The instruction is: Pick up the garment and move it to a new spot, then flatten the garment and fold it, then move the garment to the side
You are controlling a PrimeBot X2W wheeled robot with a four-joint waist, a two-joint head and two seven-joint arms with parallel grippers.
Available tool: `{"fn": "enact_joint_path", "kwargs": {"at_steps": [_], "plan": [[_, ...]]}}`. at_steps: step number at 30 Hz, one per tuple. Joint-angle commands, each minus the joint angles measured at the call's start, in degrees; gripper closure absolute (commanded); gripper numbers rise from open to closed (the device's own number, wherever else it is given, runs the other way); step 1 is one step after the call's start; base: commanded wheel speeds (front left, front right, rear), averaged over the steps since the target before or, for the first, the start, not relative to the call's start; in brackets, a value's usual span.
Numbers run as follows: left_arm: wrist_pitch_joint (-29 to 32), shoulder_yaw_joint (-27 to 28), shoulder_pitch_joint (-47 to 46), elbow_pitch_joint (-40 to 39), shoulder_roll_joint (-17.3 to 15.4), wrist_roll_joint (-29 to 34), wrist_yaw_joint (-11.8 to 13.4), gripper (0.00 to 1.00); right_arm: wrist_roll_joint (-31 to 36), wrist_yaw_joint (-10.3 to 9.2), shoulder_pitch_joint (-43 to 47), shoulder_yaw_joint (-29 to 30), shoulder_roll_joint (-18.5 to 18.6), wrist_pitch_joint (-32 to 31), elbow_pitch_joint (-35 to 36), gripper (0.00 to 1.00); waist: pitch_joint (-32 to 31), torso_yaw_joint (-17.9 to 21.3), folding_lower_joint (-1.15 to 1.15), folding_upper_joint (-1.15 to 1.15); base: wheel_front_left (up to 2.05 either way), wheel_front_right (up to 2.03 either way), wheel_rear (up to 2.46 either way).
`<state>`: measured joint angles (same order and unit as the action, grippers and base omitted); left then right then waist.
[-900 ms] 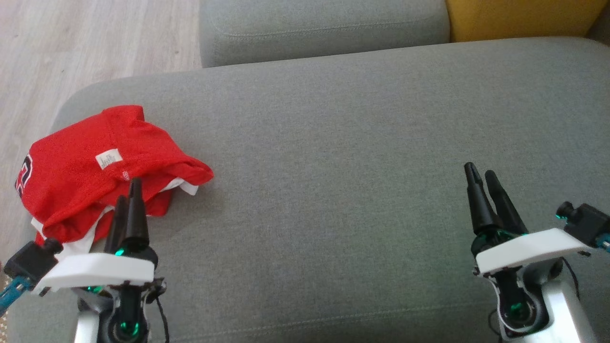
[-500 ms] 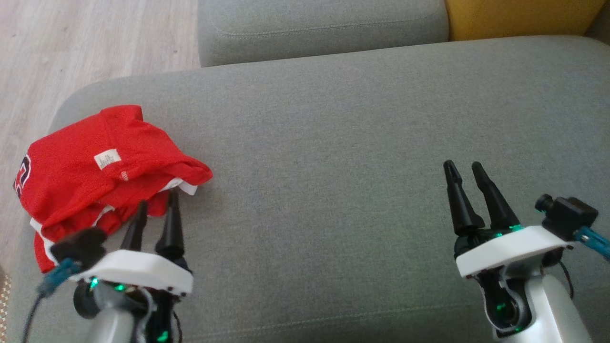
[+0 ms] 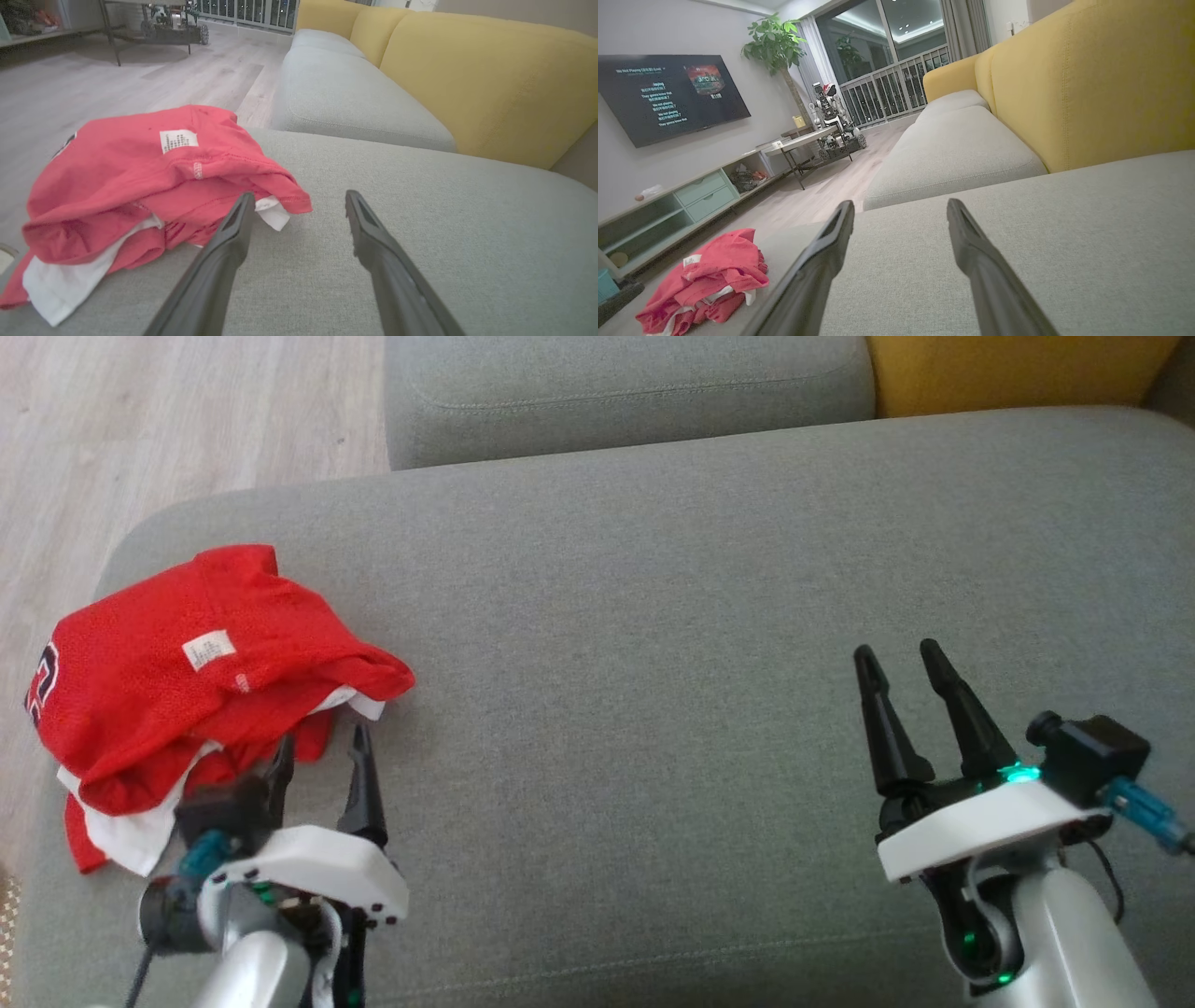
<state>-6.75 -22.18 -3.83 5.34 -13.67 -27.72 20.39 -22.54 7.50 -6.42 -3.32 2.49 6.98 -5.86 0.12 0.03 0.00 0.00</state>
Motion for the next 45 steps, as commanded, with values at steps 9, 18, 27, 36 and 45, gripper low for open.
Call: {"fn": "enact_joint_path", "kwargs": {"at_steps": [9,18,27,36,45], "plan": [[-2.2,-4.7,-5.1,-3.2,-4.2,6.5,6.5,0.00,7.0,-0.01,-2.6,-2.1,0.4,2.0,2.6,0.00,-0.2,-0.1,0.00,0.00,0.00,0.00,0.00],[-3.8,-9.7,-6.2,-4.3,-6.1,9.0,9.5,0.00,11.6,-0.01,-2.8,-2.2,0.4,3.6,2.4,0.00,-0.3,-0.1,0.00,0.00,0.00,0.00,0.00],[-5.3,-10.2,-4.9,-4.8,-5.5,9.0,9.9,0.00,11.5,-0.01,-2.0,0.0,0.4,5.1,0.6,0.00,-0.3,-0.2,0.00,0.00,0.00,0.00,0.00],[-6.8,-6.6,-2.5,-6.9,-3.1,11.7,8.1,0.00,14.2,-0.01,-2.3,0.4,0.4,6.6,-0.8,0.00,-0.5,-0.1,0.00,0.00,0.00,0.00,0.00],[-8.2,-3.7,-0.4,-5.8,-0.3,16.7,4.8,0.00,19.4,-0.01,-2.8,0.3,0.4,8.0,-0.5,0.00,-0.6,-0.2,0.00,0.00,0.00,0.00,0.00]]}}
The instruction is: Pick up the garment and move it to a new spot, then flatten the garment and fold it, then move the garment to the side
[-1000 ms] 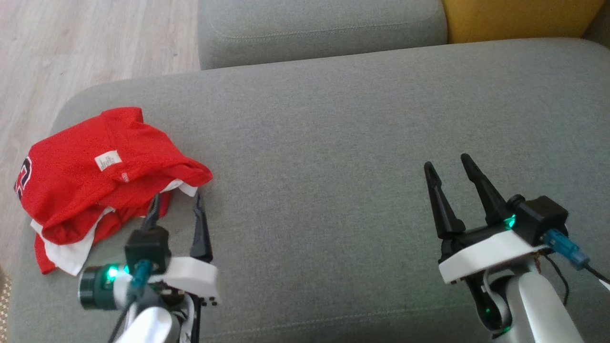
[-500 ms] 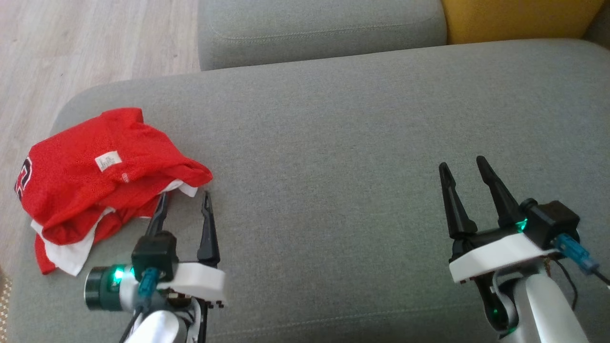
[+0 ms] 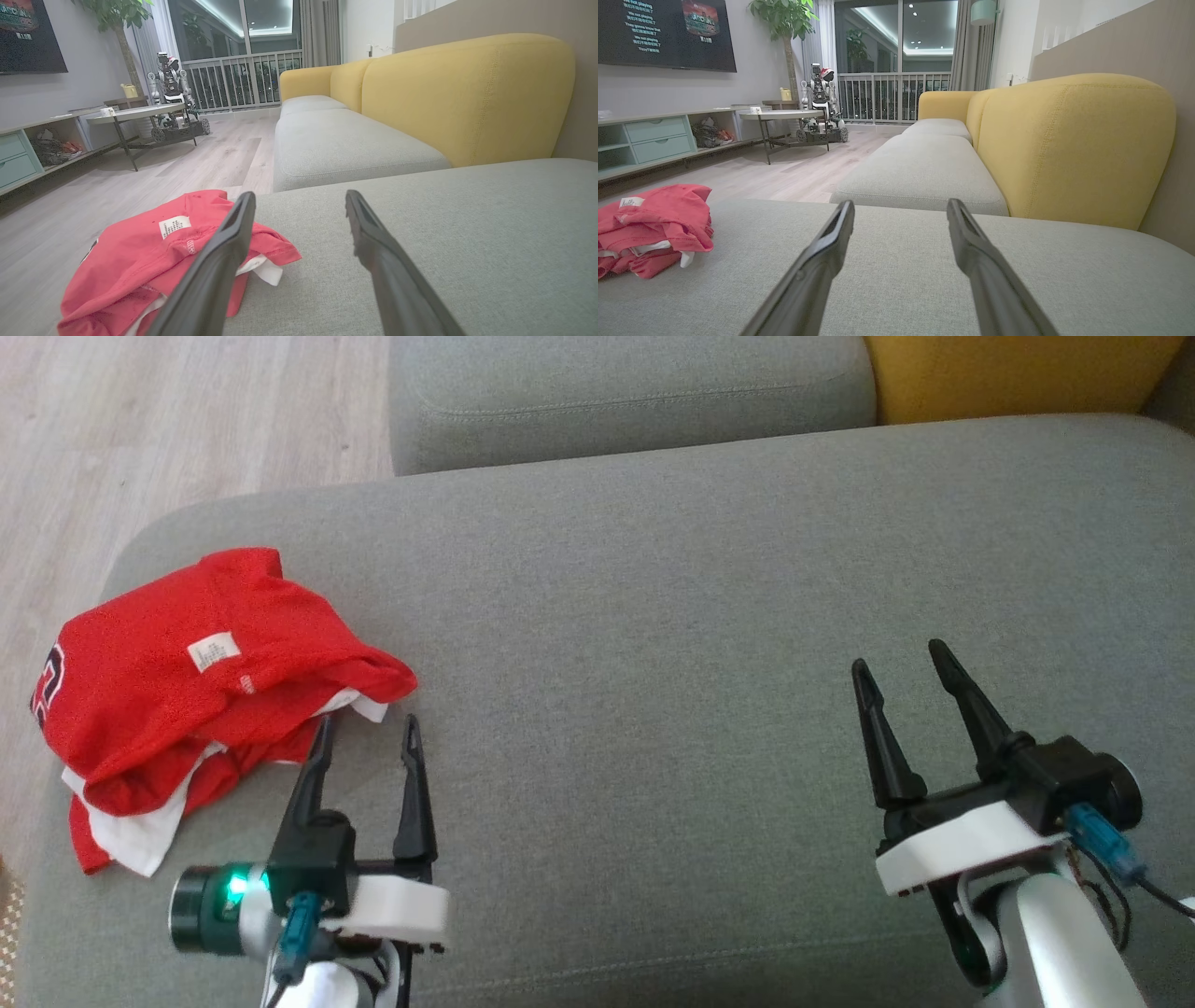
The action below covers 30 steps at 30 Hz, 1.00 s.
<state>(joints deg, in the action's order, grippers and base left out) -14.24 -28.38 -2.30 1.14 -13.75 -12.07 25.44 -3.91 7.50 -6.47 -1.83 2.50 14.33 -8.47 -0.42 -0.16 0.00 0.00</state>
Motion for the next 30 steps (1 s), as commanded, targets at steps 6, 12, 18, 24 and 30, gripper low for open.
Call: {"fn": "enact_joint_path", "kwargs": {"at_steps": [6,12,18,24,30], "plan": [[-0.8,6.7,-0.5,0.3,3.2,-0.8,-4.2,0.00,-0.8,-0.01,-2.6,-1.2,0.4,0.7,0.6,0.00,-0.1,-0.1,0.00,0.00,0.00,0.00,0.00],[-0.8,10.5,0.0,2.2,5.2,-1.1,-8.0,0.00,-1.5,-0.01,-2.4,-1.9,0.4,0.7,-0.6,0.00,-0.1,-0.2,0.00,0.00,0.00,0.00,0.00],[-0.8,13.2,0.1,4.7,6.9,0.4,-11.7,0.00,-0.3,-0.01,-2.7,-2.7,0.4,0.7,-0.4,0.00,0.0,-0.3,0.00,0.00,0.00,0.00,0.00],[-0.8,15.2,-0.1,5.7,8.2,2.4,-13.9,0.00,0.1,-0.01,-2.0,-3.0,0.4,0.7,0.2,0.00,0.0,-3.8,0.00,0.00,0.00,0.00,0.00],[-0.8,17.2,0.4,5.5,9.0,3.9,-14.9,0.00,0.3,-0.01,-1.1,-4.8,0.4,0.7,0.7,0.00,-0.2,-9.6,0.00,0.00,0.00,0.00,0.00]]}}
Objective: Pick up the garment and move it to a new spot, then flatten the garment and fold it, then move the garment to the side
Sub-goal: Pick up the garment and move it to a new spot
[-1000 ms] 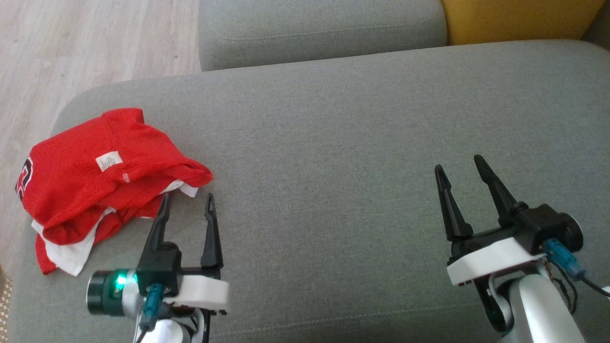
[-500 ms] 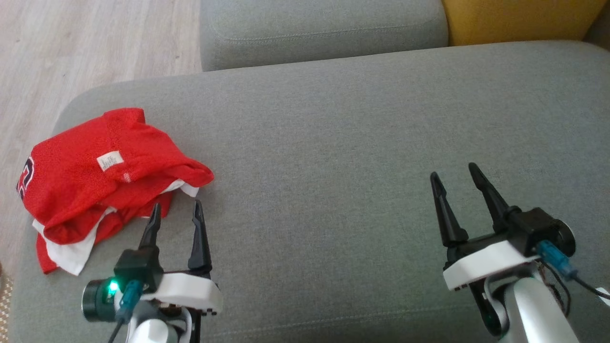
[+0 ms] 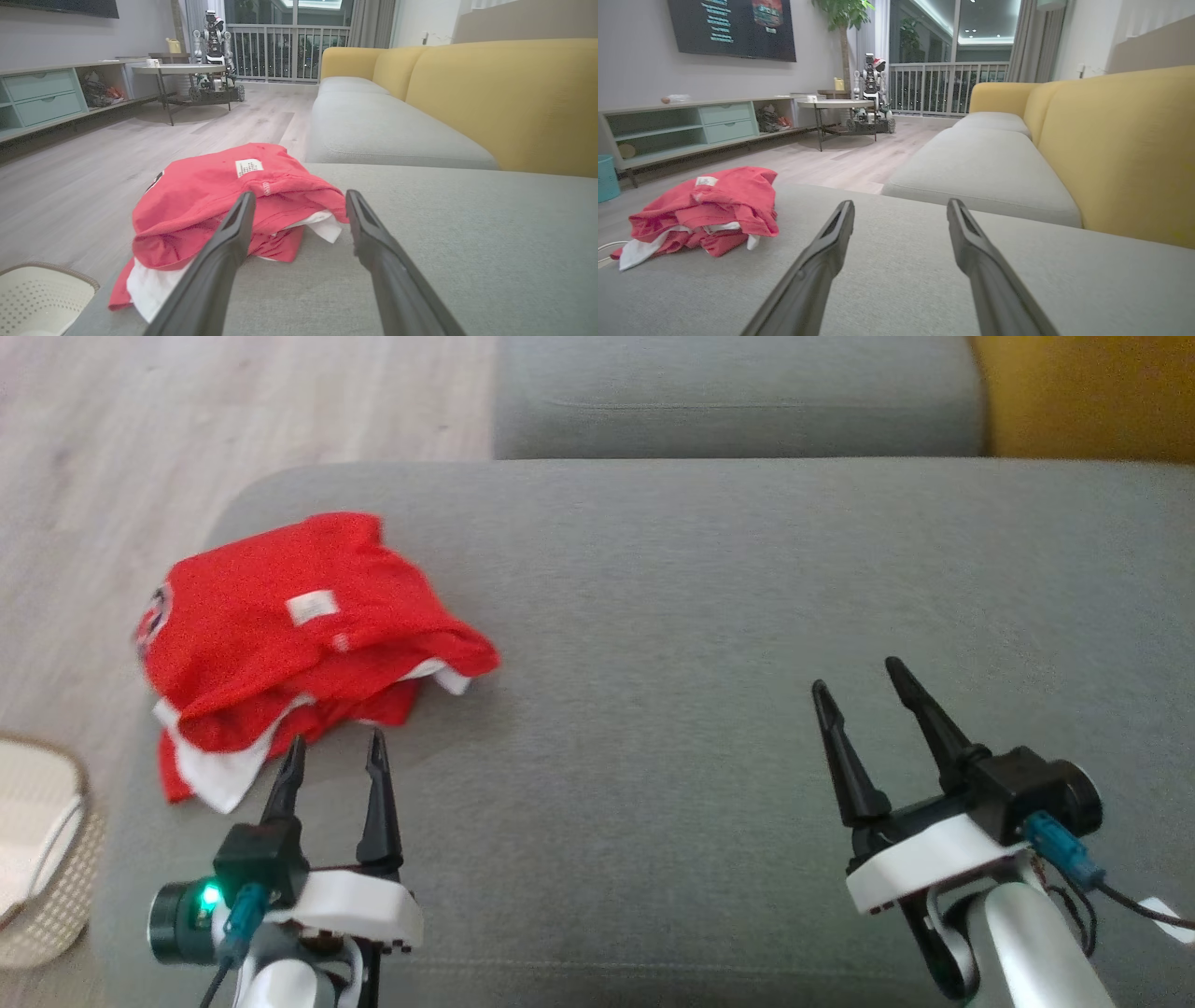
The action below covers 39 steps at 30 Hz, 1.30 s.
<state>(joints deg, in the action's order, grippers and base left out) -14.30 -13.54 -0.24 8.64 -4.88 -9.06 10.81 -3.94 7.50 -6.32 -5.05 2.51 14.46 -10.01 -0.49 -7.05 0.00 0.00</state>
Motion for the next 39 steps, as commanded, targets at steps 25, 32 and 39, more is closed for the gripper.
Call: {"fn": "enact_joint_path", "kwargs": {"at_steps": [25,32,39], "plan": [[-0.7,8.4,0.1,-5.6,1.7,2.2,-2.2,0.00,0.6,-0.01,-1.0,-4.3,0.4,0.5,1.6,0.00,1.6,-9.1,0.00,0.00,0.00,0.00,0.00],[-0.7,12.4,-8.4,-4.0,0.5,-1.8,-5.1,0.00,4.0,-0.01,-4.4,-3.0,0.4,0.5,5.2,0.00,9.0,-6.5,0.00,0.00,0.00,0.00,0.00],[6.9,14.3,-24.1,1.6,-5.5,-5.9,-10.5,0.00,7.4,-0.01,-9.0,-1.8,0.4,0.3,9.4,0.00,17.8,-3.8,0.00,0.00,0.00,0.00,0.00]]}}
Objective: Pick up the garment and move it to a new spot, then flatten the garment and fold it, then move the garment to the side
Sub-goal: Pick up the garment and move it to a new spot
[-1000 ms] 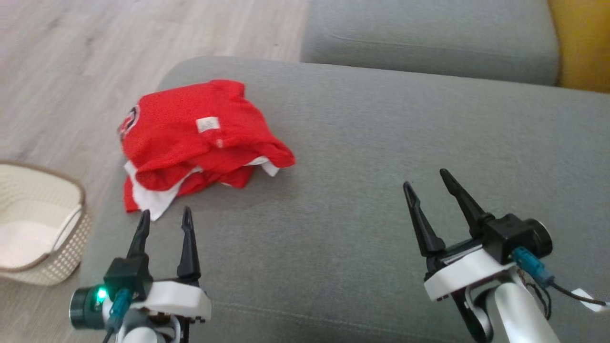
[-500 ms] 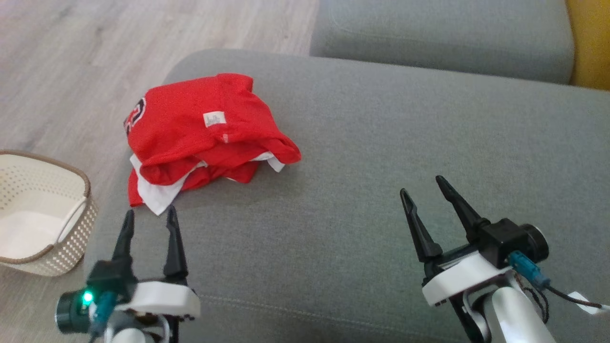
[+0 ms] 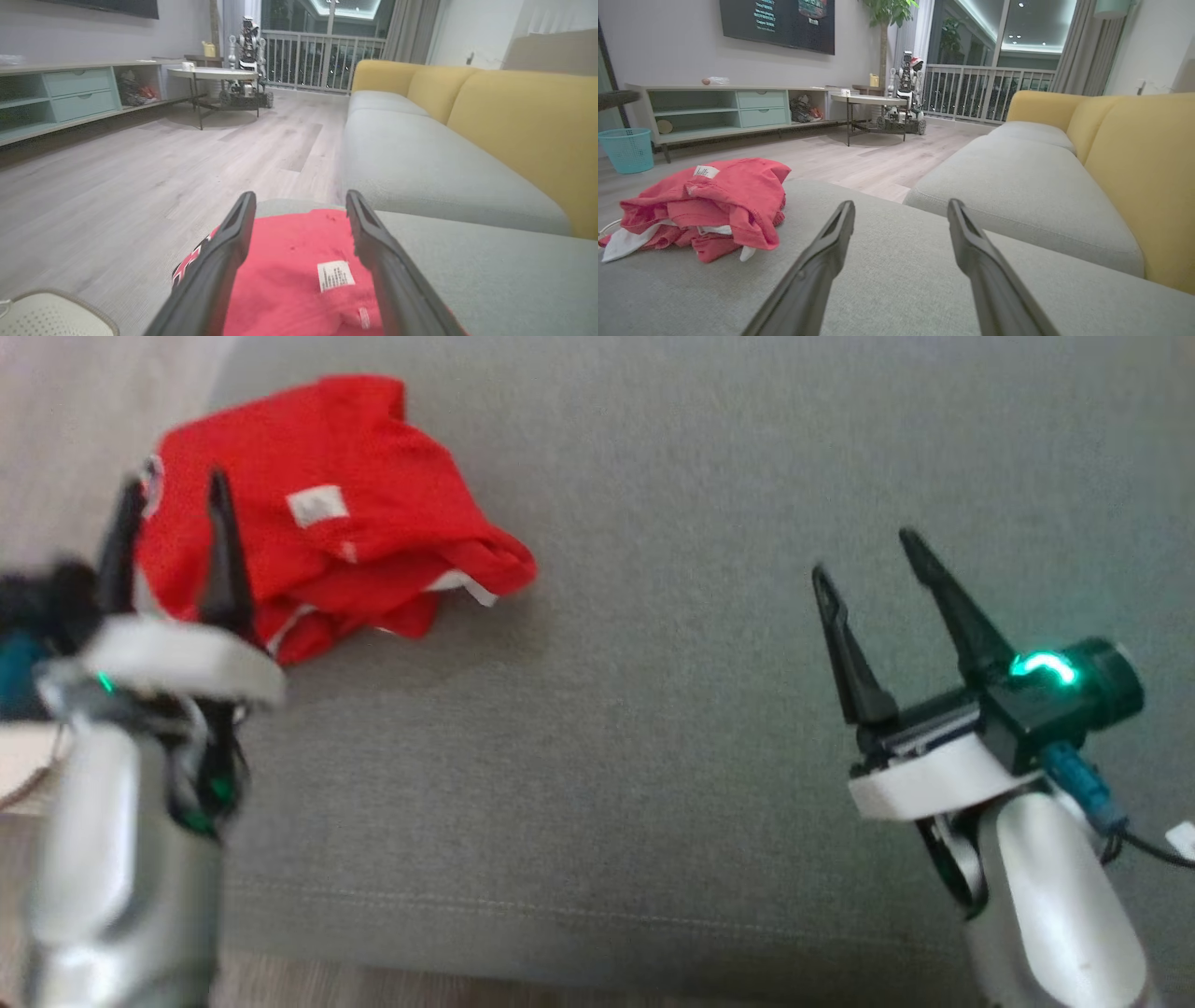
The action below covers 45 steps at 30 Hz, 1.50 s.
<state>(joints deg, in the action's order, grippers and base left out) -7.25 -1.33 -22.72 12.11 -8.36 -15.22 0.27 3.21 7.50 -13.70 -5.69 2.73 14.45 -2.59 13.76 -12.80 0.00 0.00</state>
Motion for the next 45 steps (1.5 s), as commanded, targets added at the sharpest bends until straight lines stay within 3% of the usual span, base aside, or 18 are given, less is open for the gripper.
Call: {"fn": "enact_joint_path", "kwargs": {"at_steps": [1,5,11,21,22,24,29,35,45], "plan": [[1.3,2.2,-3.8,-0.5,-3.2,0.1,-0.6,0.00,0.6,-0.01,-2.3,-1.2,0.1,0.2,2.5,0.00,4.6,2.4,0.00,0.00,0.00,0.00,0.00],[7.6,2.3,-11.7,6.5,-6.3,-1.5,-2.9,0.00,1.3,-0.01,-4.0,-0.9,0.1,0.1,3.9,0.00,7.9,3.7,0.00,0.00,0.00,0.00,0.00],[14.6,2.3,-20.8,16.8,-9.9,-2.9,-4.3,0.00,1.6,-0.01,-5.1,-0.8,0.1,0.2,4.9,0.00,10.7,5.5,0.00,0.00,0.00,0.00,0.00],[20.2,0.2,-27.4,31.7,-13.3,-1.2,-3.9,0.00,1.4,-0.01,-6.0,-0.7,0.1,0.4,5.3,0.00,12.6,7.7,0.00,0.00,0.00,0.00,0.00],[20.3,0.0,-27.7,32.9,-13.4,-1.1,-4.0,0.13,1.3,-0.01,-6.1,-0.7,0.1,0.4,5.3,0.00,12.6,7.8,0.00,0.00,0.00,0.00,0.00],[20.1,0.0,-28.2,34.9,-13.4,-1.4,-4.1,1.00,1.2,-0.01,-6.2,-0.7,0.1,0.4,5.2,0.00,12.6,8.0,0.00,0.00,0.00,0.00,0.00],[17.5,-0.1,-29.6,36.9,-13.2,-1.8,-4.3,1.00,1.2,-0.01,-6.1,-0.4,0.1,0.5,4.9,0.00,12.2,7.6,0.00,0.00,0.00,0.00,0.00],[8.8,-0.4,-31.6,36.5,-13.6,-0.8,-3.5,1.00,1.1,-0.01,-5.4,-0.9,0.1,0.5,3.8,0.00,9.7,6.7,0.00,0.00,0.00,0.00,0.00],[-2.6,-0.2,-32.1,30.0,-12.4,-1.6,-3.6,1.00,-0.6,-0.01,-3.5,-1.9,0.1,0.5,2.1,0.00,2.8,5.9,0.00,0.00,0.00,0.00,0.00]]}}
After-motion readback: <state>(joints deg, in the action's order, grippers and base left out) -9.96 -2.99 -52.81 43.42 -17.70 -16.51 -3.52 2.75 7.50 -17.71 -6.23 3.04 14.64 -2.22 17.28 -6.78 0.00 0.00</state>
